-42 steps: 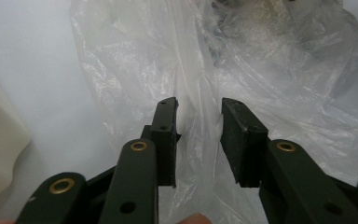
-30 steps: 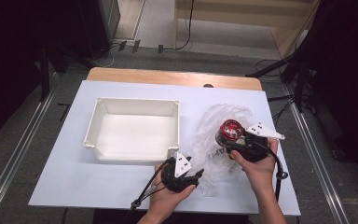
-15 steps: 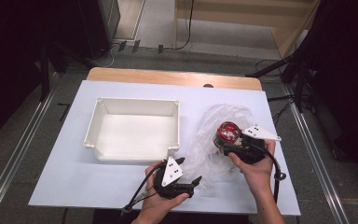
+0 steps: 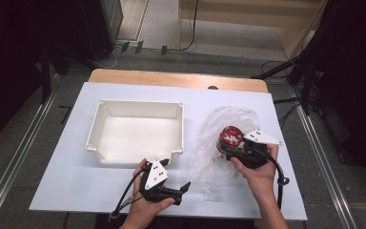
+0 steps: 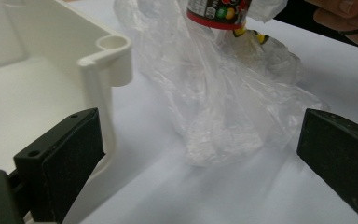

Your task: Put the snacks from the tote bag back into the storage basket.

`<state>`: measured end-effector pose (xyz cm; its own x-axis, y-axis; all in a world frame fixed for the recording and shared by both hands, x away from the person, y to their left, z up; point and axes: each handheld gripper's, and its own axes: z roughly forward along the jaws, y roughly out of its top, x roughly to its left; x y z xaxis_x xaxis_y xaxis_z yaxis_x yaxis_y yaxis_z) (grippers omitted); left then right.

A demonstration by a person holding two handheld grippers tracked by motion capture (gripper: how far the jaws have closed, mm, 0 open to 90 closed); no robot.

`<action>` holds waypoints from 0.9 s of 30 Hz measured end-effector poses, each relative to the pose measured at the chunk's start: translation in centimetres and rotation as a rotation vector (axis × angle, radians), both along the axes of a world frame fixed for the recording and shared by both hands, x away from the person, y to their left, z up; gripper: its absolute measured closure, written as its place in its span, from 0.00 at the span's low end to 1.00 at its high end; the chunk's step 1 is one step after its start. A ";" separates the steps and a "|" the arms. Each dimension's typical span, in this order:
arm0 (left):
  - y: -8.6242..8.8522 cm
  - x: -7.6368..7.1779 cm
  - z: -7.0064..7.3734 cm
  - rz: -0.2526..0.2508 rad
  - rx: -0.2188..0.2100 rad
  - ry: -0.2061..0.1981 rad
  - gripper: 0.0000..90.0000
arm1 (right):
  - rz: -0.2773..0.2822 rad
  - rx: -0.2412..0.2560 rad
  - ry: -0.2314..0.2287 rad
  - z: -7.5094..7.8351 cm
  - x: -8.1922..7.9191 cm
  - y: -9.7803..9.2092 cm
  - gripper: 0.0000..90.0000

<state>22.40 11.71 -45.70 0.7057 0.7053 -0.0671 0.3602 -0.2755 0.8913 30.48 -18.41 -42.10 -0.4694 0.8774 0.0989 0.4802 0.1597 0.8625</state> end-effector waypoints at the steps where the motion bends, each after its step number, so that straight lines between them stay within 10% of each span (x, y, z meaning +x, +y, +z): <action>1: 0.4 0.0 0.1 0.006 -0.002 -0.003 0.01 | 0.002 0.001 -0.002 0.0 0.0 0.0 0.29; 27: 11.3 -1.2 2.1 0.235 -0.023 -0.065 0.00 | 0.039 0.019 0.001 0.0 -0.1 1.3 0.29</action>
